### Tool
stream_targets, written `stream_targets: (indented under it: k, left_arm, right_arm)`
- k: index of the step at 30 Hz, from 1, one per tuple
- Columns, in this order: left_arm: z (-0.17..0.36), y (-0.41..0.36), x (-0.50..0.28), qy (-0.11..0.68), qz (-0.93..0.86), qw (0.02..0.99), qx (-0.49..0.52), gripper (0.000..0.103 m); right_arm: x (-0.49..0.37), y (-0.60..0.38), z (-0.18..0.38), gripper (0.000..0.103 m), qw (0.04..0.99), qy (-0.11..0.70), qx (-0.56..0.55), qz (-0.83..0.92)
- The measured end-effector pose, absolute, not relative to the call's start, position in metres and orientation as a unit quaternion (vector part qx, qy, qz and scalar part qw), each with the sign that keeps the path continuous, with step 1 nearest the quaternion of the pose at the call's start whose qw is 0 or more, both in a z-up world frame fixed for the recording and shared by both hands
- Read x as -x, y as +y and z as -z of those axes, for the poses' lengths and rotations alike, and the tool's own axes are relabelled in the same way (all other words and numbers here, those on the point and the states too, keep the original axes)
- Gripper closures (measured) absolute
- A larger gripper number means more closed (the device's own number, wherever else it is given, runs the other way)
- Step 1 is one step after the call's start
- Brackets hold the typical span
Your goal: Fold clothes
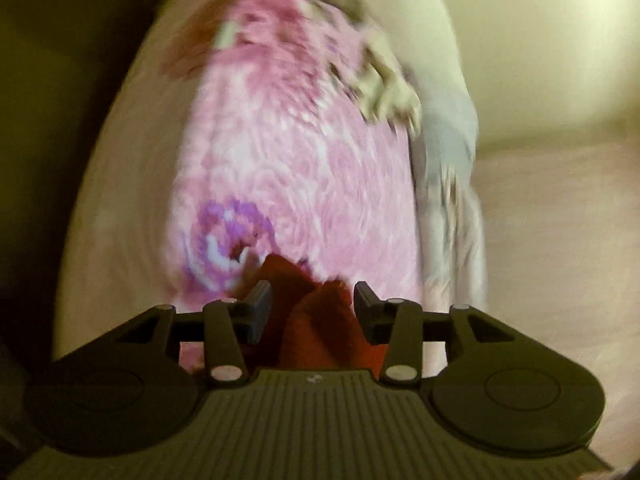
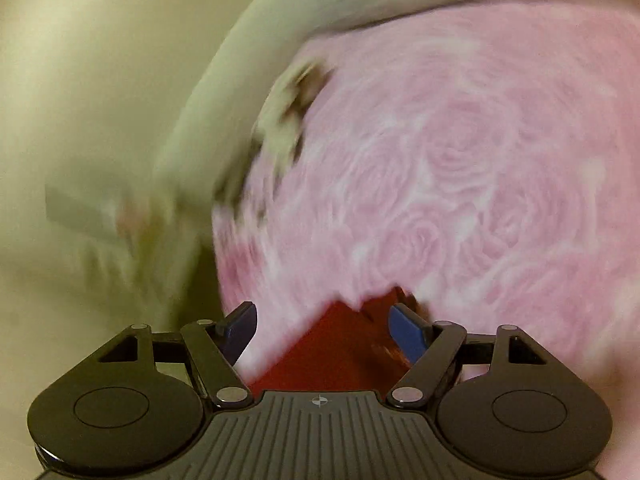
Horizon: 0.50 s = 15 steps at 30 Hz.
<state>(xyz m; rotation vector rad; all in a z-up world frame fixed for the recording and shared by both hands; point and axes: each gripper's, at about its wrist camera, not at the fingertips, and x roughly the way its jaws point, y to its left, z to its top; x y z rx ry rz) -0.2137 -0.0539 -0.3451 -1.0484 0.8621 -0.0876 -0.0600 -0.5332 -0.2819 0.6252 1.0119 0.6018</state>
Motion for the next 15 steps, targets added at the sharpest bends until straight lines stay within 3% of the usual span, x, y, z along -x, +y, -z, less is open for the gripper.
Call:
stream_targets:
  k: [4, 9, 10, 11, 12, 15]
  left_arm:
    - [0.347, -0.085, 0.205, 0.433, 0.098, 0.822, 0.357, 0.061]
    - [0.358, -0.1, 0.195, 0.425, 0.12, 0.83, 0.341, 0.062]
    - [0.362, -0.101, 0.191, 0.425, 0.119, 0.828, 0.347, 0.064]
    - [0.365, -0.101, 0.189, 0.424, 0.122, 0.824, 0.355, 0.077]
    - [0.366, -0.101, 0.187, 0.426, 0.124, 0.821, 0.361, 0.096]
    - [0.362, -0.1, 0.187, 0.417, 0.123, 0.823, 0.365, 0.096]
  right_arm:
    - [0.072, -0.506, 0.3, 0.027, 0.798, 0.476, -0.168, -0.328]
    - [0.064, -0.485, 0.331, 0.028, 0.8, 0.467, -0.122, -0.357]
    - [0.059, -0.483, 0.338, 0.035, 0.796, 0.47, -0.133, -0.358]
    - [0.055, -0.481, 0.344, 0.051, 0.792, 0.475, -0.145, -0.356]
    - [0.054, -0.482, 0.346, 0.093, 0.788, 0.481, -0.16, -0.35]
    - [0.057, -0.494, 0.334, 0.093, 0.798, 0.468, -0.197, -0.325]
